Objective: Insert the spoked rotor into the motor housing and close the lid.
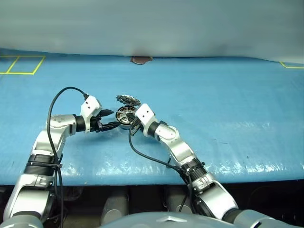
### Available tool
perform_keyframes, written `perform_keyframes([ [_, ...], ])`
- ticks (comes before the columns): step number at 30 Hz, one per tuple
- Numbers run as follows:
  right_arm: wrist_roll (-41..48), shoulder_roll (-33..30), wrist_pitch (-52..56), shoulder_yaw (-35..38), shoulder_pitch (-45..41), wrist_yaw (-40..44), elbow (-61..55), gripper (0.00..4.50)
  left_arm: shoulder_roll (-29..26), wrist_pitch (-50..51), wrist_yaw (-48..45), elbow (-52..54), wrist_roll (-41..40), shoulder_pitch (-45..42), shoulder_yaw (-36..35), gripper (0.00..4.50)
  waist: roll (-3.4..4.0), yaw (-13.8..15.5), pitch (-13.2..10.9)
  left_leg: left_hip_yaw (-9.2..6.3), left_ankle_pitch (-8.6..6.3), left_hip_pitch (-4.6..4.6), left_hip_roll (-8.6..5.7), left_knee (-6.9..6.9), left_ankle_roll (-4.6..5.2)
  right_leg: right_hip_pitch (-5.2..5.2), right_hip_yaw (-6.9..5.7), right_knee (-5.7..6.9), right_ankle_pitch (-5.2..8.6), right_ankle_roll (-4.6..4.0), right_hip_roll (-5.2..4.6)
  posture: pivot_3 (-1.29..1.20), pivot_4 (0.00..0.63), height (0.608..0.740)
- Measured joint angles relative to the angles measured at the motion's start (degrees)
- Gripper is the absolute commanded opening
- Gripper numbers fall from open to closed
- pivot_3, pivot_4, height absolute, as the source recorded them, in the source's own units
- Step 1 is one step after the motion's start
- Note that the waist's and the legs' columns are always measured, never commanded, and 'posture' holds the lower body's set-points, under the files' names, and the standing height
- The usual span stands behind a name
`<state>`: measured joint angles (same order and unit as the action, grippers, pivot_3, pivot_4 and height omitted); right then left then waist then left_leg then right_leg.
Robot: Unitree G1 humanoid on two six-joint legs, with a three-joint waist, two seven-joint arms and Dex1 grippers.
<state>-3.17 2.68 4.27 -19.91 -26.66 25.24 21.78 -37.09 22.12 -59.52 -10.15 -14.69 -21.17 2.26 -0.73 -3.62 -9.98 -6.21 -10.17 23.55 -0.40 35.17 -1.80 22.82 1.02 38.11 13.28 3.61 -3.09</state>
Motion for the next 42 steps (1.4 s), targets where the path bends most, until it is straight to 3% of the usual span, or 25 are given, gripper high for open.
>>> perform_keyframes([
  [17, -2.17, -0.94, 4.12, -3.16, 0.92, 2.77, -7.02, 0.09, 0.62, 0.79, 2.65, 1.47, -1.63, 0.90, -0.28, 3.49, 0.02, 0.03, 0.02, -0.04, 0.05, 0.00, 0.00, -0.09, -0.04, 0.05, -0.01, 0.04, 0.02, -0.06, 0.01, 0.00, 0.150, 0.740],
  [34, -1.03, 0.70, 1.98, -1.08, -0.06, 1.00, 1.88, 0.09, 0.54, 1.65, 3.87, 3.58, -2.19, 2.85, -1.52, 3.49, 0.03, 0.03, 0.04, -0.04, 0.07, -0.66, 0.01, -0.08, -0.07, -0.34, 0.01, 0.03, 0.20, -0.38, 0.00, 0.00, 0.150, 0.740],
  [42, -1.72, -1.26, 3.09, -1.19, 0.75, 0.94, -2.72, 0.09, 0.48, 2.31, 4.38, 3.62, -2.17, 3.26, -1.70, 3.49, 0.05, 0.34, 0.05, -0.03, 0.07, -0.39, -0.02, -0.12, -0.07, -0.29, 0.02, -0.04, 0.19, -0.37, -0.04, 0.00, 0.150, 0.740],
])
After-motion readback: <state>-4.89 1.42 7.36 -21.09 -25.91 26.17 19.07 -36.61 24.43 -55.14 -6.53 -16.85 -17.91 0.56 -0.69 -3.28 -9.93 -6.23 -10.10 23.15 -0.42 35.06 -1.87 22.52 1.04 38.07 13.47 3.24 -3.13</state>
